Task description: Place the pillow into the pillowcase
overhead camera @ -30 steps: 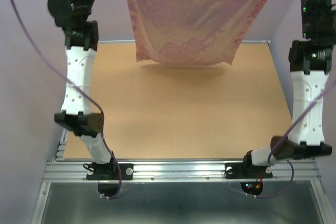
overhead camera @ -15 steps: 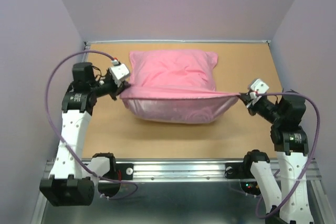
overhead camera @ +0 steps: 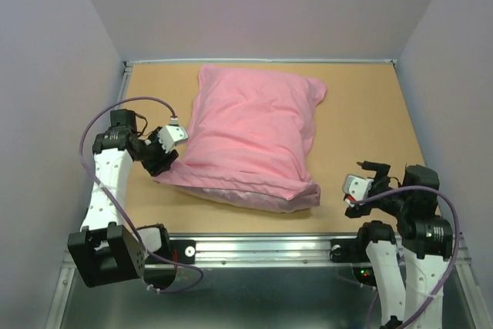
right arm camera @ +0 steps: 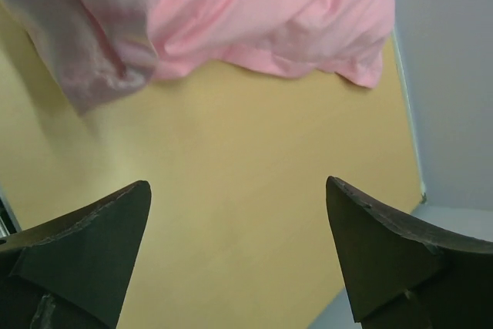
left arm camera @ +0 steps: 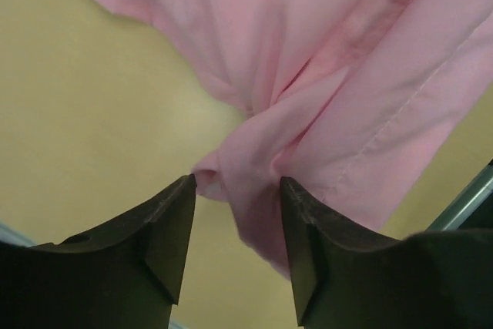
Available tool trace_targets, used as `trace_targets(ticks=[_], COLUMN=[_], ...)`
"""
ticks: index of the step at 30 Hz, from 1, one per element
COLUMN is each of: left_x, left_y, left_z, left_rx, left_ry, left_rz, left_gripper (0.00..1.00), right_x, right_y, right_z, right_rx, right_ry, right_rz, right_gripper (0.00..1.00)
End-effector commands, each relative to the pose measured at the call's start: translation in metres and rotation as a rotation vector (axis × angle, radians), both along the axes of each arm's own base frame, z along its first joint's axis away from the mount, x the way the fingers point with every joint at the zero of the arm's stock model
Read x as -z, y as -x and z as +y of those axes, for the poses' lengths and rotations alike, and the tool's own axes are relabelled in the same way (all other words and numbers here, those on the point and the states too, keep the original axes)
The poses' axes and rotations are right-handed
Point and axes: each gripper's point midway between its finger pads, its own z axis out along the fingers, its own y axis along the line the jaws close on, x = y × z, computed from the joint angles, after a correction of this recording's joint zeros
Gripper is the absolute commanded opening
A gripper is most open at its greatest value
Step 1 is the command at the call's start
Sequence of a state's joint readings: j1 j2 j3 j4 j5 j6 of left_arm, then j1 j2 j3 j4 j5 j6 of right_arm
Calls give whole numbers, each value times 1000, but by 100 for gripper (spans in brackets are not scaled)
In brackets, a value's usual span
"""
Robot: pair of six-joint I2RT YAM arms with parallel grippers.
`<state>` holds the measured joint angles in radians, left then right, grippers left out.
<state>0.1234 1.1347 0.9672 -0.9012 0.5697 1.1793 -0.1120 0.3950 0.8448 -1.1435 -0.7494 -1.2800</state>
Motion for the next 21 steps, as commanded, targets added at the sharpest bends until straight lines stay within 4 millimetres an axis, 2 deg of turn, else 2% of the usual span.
trace_targets(ticks=[1, 3, 4, 6, 7, 8, 9, 10, 11, 12, 13, 14, 15, 16, 17, 18, 19, 20, 21], left_x=[-32, -35, -35, -34, -41, -35, -36, -49, -45, -48, -61, -59, -57, -63, -43, -34, -32, -1, 0], left_y=[-9, -15, -21, -29, -35, -43, -48, -67, -78, -91, -118, -128, -139, -157, -167, -173, -184, -188, -195], left_z=[18, 26, 30, 38, 46, 41, 39, 39, 31, 26, 23, -1, -4, -11, -19, -29, -31, -53, -65], left_rx=[1, -42, -78, -129, -184, -184, -210, -232, -301, -324, -331, -336, -363, -378, -397, -444, -466, -436, -424], left_ry=[-74, -72, -59, -10, 23, 97, 134, 159, 225, 229, 222, 246, 216, 221, 216, 228, 242, 231, 250], left_rz=[-120, -134, -130, -107, -99, -43, -11, -42, 18, 8, -78, -53, -69, -108, -52, -6, 9, 108, 131], left_gripper=[65, 69, 69, 71, 71, 73, 81, 86, 95, 95, 95, 96, 97, 97, 98, 96, 95, 90, 86], right_x=[15, 4, 4, -7, -2, -3, -4, -24, -14, -20, -33, -32, -31, -47, -46, -28, -28, -31, -29], right_y=[-22, -41, -57, -75, -90, -99, -107, -117, -132, -141, -155, -182, -194, -208, -218, -231, -238, -243, -244], right_z=[-32, -42, -46, -48, -48, -43, -38, -34, -22, -15, -7, -4, 2, 11, 15, 18, 19, 18, 17], right_rx=[118, 210, 243, 312, 333, 343, 339, 328, 287, 289, 269, 286, 326, 301, 308, 337, 354, 371, 380], right_ry=[146, 106, 88, 0, -32, -97, -134, -175, -236, -308, -372, -420, -497, -517, -526, -538, -537, -549, -546], right_rz=[-74, -70, -27, 27, 99, 159, 202, 198, 298, 345, 365, 390, 468, 458, 482, 558, 564, 570, 573], right_gripper=[100, 100, 100, 100, 98, 96, 95, 92, 90, 89, 88, 88, 86, 84, 83, 82, 81, 81, 81])
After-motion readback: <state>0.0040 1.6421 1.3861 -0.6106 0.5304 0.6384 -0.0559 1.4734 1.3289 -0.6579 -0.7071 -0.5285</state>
